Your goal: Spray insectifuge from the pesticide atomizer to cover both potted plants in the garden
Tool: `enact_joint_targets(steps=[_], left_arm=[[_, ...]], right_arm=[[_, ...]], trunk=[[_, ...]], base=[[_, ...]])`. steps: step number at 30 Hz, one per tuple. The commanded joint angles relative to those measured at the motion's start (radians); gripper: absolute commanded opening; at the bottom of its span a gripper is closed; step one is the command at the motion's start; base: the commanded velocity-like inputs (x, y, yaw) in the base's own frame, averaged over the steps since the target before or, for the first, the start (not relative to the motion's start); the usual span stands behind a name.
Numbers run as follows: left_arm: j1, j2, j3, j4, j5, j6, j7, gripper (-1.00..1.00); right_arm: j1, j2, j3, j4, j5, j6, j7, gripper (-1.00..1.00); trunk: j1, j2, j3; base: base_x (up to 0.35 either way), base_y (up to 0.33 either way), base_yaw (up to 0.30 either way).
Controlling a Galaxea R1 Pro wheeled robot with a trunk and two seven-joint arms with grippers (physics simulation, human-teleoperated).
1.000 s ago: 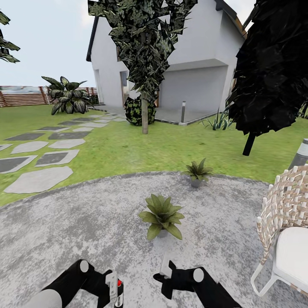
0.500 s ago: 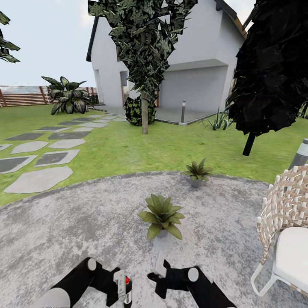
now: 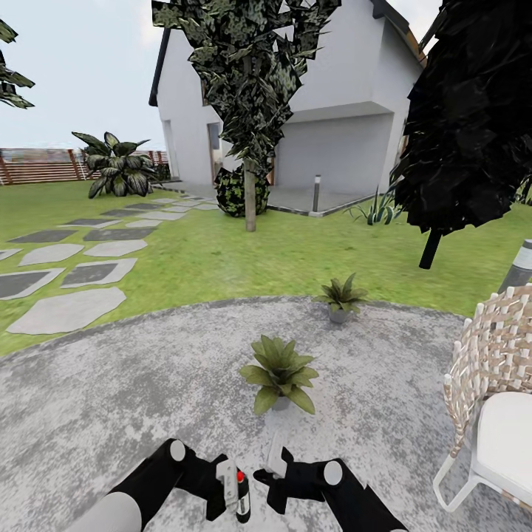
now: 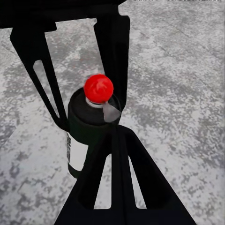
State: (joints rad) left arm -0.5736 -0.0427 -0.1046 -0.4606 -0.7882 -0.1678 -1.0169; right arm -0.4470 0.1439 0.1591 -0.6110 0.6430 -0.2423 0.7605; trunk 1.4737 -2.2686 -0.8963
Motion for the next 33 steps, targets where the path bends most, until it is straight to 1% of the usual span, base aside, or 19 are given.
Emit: enact_joint_targets(steps=[1,10,14,20,33], left_arm=[[0.000,-0.001,0.001,-0.002,-0.009,-0.010,0.000,-1.00],[0.000,-0.002,0.003,-0.003,0.001,-0.012,0.001,-1.00],[0.000,-0.010,0.004,-0.002,0.001,-0.012,0.001,-1.00],[0.000,-0.013,0.005,-0.001,0.004,-0.012,0.000,-1.00],[0.000,-0.035,0.007,-0.001,0.004,-0.012,0.000,-1.00]], right_arm=[[-0.001,0.000,-0.001,-0.001,0.010,-0.006,0.000,-1.00],[0.000,0.000,-0.001,-0.001,0.010,-0.006,0.000,-1.00],[0.000,0.000,-0.001,-0.001,0.010,-0.006,0.000,-1.00],[0.000,0.000,-0.002,-0.001,0.010,-0.006,0.000,-1.00],[0.000,0.000,-0.001,0.000,0.010,-0.006,0.000,-1.00]], trunk=[[0.000,0.000,-0.001],[0.000,0.000,-0.001],[0.000,0.000,-0.001],[0.000,0.000,-0.001],[0.000,0.000,-0.001]], base=[[0.000,0.000,0.000],[0.000,0.000,0.000],[0.000,0.000,0.000],[0.000,0.000,0.000],[0.000,0.000,0.000]])
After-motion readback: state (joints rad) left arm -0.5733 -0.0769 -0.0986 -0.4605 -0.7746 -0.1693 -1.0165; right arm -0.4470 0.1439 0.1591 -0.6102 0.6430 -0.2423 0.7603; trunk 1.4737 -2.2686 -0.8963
